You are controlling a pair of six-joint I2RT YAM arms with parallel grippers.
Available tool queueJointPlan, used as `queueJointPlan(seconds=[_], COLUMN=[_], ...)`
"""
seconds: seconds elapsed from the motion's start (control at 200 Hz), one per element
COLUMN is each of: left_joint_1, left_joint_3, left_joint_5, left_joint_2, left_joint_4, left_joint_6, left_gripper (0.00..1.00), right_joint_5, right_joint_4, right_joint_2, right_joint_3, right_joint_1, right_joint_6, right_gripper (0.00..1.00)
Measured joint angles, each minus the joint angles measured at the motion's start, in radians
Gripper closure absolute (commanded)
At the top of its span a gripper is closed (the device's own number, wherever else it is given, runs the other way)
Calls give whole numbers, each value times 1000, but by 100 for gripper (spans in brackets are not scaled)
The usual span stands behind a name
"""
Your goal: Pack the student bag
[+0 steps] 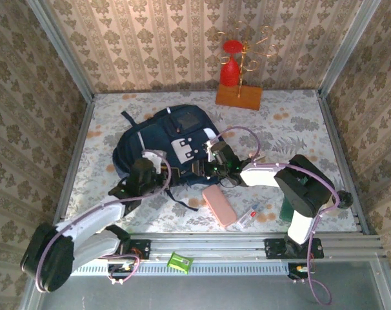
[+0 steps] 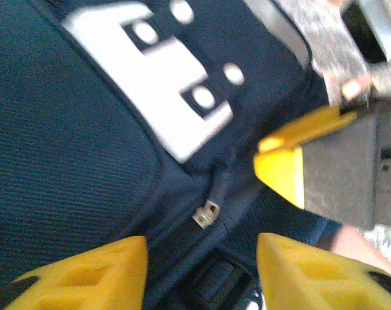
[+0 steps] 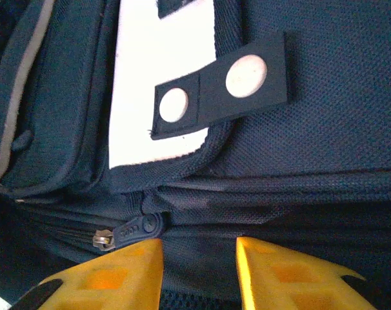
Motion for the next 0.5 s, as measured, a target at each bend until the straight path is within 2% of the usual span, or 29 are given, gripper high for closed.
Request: queueJointPlan(seconds=[0.18,0.385,0.5], left_joint_1=[-4,-112,-139], left_joint_3=[72,233,319], left_joint_5=[-17,-76,-129], left_joint_2=[39,256,372], left_joint_4=[-126,-217,-252], left_joint_6=[16,81,127], left_gripper=[56,58,57], right_joint_5=[12,21,22], right_joint_4=[60,148,210], right_joint_2=[0,0,0], right_joint_3=[-36,-85,-119], right_joint_1=[0,0,-1], right_joint_6=[18,58,105], right_gripper=[72,77,79])
